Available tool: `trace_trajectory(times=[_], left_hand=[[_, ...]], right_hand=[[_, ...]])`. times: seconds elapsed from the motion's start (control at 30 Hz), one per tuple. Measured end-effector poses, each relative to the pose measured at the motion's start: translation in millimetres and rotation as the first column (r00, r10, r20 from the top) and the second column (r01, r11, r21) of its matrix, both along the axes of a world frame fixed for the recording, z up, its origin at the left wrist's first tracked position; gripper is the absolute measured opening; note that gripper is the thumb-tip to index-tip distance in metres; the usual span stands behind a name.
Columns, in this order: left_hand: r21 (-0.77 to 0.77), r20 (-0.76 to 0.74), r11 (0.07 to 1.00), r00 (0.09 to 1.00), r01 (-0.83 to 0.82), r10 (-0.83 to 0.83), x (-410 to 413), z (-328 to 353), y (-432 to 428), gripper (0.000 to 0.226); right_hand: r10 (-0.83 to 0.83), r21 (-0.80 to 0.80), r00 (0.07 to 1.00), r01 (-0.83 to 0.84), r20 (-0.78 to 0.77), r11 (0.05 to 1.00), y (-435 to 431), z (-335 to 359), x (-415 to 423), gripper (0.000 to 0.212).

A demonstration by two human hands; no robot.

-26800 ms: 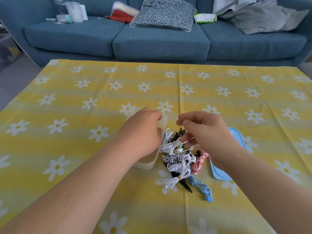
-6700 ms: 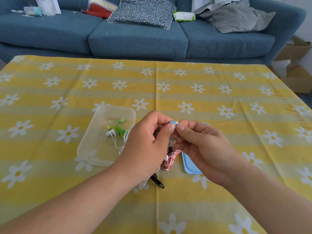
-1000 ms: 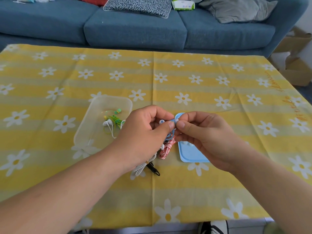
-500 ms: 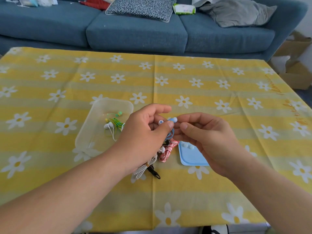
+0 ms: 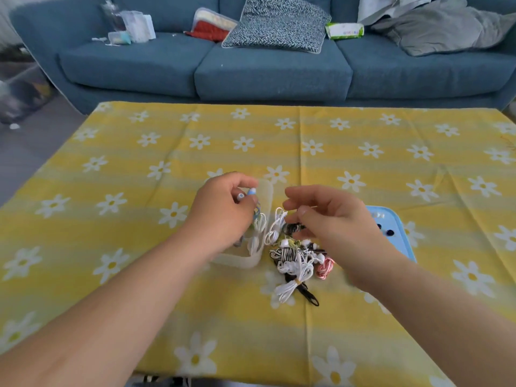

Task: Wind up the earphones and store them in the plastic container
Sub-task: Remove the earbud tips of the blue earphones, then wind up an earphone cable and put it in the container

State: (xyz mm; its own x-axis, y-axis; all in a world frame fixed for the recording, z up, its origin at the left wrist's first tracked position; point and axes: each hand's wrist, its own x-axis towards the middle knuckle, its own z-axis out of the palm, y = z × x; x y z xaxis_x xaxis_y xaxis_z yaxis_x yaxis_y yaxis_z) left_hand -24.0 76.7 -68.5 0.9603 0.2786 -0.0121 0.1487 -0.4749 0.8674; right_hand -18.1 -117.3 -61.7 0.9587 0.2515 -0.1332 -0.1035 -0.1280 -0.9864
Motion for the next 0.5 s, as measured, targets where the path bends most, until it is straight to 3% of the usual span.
trace_trajectory(times=[0.07, 0.17, 0.33, 0.4, 0.5], left_hand=[[0.171, -0.074, 0.985, 0.997, 0.01, 0.003, -1, -7, 19, 0.016], [0.305, -0.203, 0.948, 0.979, 0.096, -0.034, -1, -15, 25, 0.014], [0.53, -0.239, 0.828, 0.969, 0.183, -0.061, 0, -1, 19, 0.035], [0.659, -0.163, 0.733, 0.984, 0.167, -0.078, -1, 6, 16, 0.031], [0.603, 0.098, 0.775, 0.946, 0.19, -0.309, -8, 15, -8, 0.013]], right_hand=[[0.028, -0.013, 1.0, -0.028, -0.013, 1.0, 12, -1, 1, 0.033], [0.052, -0.025, 0.998, -0.053, -0.043, 0.998, 24, -2, 1, 0.032], [-0.009, -0.092, 0.999, 0.004, -0.051, 0.996, 13, -4, 8, 0.028], [-0.033, -0.111, 0.997, 0.025, -0.07, 0.993, 3, -4, 11, 0.026], [-0.037, -0.178, 0.994, 0.018, -0.106, 0.984, -15, -4, 10, 0.02]])
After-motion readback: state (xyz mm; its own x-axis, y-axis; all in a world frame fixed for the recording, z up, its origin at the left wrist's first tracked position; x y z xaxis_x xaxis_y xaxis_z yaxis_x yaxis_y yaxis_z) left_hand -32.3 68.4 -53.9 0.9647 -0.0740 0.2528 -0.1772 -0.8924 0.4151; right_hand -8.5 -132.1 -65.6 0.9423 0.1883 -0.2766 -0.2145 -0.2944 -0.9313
